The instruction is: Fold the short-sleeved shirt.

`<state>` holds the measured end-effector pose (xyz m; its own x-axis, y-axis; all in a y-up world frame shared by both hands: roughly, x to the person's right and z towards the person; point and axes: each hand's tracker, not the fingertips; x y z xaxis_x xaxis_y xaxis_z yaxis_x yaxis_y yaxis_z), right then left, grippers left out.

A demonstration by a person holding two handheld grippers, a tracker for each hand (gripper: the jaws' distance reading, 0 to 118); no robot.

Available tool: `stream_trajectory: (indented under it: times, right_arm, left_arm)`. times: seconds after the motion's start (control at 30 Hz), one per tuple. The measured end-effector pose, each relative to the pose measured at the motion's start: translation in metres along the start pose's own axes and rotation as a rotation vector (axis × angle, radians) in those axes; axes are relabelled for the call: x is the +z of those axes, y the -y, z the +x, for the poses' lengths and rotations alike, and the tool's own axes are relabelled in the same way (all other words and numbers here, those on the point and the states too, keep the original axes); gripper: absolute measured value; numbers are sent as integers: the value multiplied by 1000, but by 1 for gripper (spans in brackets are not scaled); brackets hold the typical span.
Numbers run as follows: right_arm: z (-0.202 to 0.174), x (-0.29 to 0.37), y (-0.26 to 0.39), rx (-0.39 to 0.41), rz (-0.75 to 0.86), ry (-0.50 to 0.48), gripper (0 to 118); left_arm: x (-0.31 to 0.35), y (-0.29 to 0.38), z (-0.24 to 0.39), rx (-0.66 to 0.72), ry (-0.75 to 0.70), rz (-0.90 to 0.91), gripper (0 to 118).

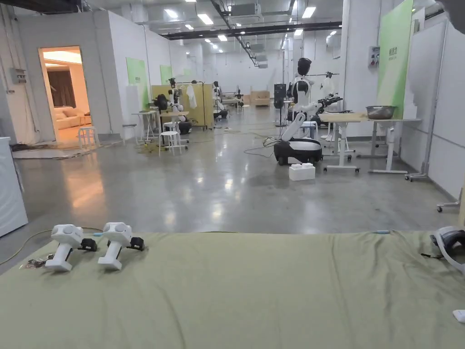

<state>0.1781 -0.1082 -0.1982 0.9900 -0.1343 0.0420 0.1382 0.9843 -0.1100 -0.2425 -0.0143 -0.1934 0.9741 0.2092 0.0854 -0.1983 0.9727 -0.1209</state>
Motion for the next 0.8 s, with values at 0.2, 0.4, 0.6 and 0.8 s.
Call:
stream_trajectory:
  times: [0.2,0.4,0.6,0.8]
  right_arm:
    - [-16,7,-5,50,-3,-33,2]
    - [-19,8,-7,52,-16,-40,2]
    - [-9,6,5,-57,-59,-118,2]
    - [-4,-9,41,-126,-194,-157,2]
  left_arm:
    - [6,2,27,-82,22,-13,1]
    - [4,-8,27,-88,13,-7,1]
    - [-41,0,-26,-43,-61,-179,80]
    - [-109,30,-107,-17,-191,-417,110]
